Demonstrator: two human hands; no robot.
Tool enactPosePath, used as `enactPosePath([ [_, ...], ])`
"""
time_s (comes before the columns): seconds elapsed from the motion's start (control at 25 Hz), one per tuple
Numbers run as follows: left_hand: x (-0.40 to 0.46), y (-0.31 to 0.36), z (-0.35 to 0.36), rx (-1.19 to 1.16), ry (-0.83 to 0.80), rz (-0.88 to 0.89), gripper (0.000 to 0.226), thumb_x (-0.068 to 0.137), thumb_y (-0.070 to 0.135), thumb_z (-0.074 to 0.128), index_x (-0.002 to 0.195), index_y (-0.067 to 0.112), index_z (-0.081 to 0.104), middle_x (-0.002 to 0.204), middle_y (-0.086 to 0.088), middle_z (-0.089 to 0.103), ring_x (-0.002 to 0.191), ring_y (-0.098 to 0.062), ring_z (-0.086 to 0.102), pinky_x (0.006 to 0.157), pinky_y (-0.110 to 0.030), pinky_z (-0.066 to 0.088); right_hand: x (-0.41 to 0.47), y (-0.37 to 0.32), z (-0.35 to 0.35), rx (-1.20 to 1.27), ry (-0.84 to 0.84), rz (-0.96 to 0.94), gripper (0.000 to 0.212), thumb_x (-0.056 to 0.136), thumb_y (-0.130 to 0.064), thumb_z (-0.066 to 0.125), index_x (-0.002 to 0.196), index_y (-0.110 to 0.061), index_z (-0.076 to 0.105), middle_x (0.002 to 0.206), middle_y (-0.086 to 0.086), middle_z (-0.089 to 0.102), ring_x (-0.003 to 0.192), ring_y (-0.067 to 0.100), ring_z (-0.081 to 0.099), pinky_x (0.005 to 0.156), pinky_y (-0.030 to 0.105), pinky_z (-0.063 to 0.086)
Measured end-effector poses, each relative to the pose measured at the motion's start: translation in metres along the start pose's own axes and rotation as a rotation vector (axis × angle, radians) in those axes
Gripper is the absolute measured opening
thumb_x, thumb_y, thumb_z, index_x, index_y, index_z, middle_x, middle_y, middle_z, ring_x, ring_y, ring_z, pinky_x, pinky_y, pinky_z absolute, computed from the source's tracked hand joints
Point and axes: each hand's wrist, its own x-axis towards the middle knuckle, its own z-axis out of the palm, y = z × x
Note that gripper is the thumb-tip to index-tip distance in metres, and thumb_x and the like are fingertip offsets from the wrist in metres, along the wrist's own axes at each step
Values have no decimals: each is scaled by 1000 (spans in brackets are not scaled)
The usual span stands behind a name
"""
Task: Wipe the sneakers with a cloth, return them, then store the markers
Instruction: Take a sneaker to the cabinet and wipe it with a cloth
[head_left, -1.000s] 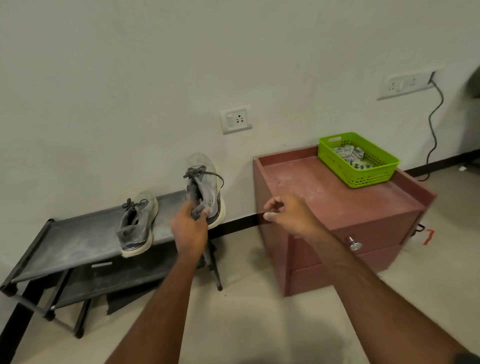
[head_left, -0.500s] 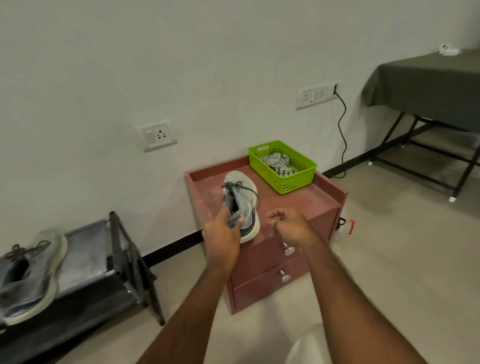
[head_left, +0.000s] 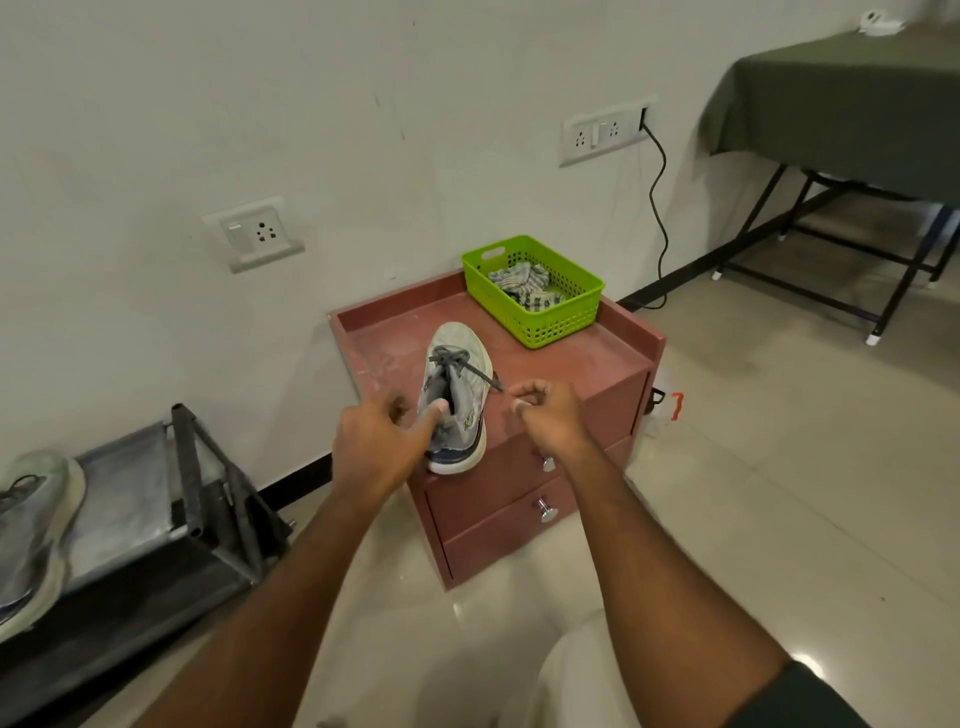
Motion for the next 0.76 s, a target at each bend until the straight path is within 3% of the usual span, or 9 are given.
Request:
enactPosePath([
  [0.2, 79, 31, 8, 30, -51, 97, 30, 86, 45, 66, 69, 20, 63, 67, 7, 65, 68, -14, 65, 67, -36, 56, 51, -29, -26, -145, 166, -238, 11, 86, -3, 67, 89, -14, 70, 82, -6, 67, 79, 13, 63, 72, 25, 50],
  [0.4, 148, 59, 53, 73, -188, 296, 15, 88, 30, 68, 87, 15, 68, 89, 1, 70, 88, -19, 60, 75, -33, 46, 161, -68, -47, -500, 177, -470, 19, 78, -1, 66, 88, -14, 76, 93, 7, 75, 88, 25, 68, 79, 30, 52],
  [0.64, 207, 52, 98, 97, -382, 435, 16, 83, 24, 67, 98, 20, 69, 104, -1, 71, 103, -20, 63, 91, -41, 52, 255, -72, -22, -1170, -356, -285, 34, 83, -11, 71, 115, -22, 77, 118, 2, 74, 108, 22, 68, 83, 24, 50],
  [0.76, 229, 43, 111, 77, -389, 461, 20, 78, 27, 67, 97, 20, 70, 100, 0, 72, 99, -19, 65, 90, -42, 53, 275, -56, -3, -1335, -451, -190, 44, 91, -24, 55, 134, -29, 64, 142, 5, 59, 126, 29, 58, 101, 39, 52],
])
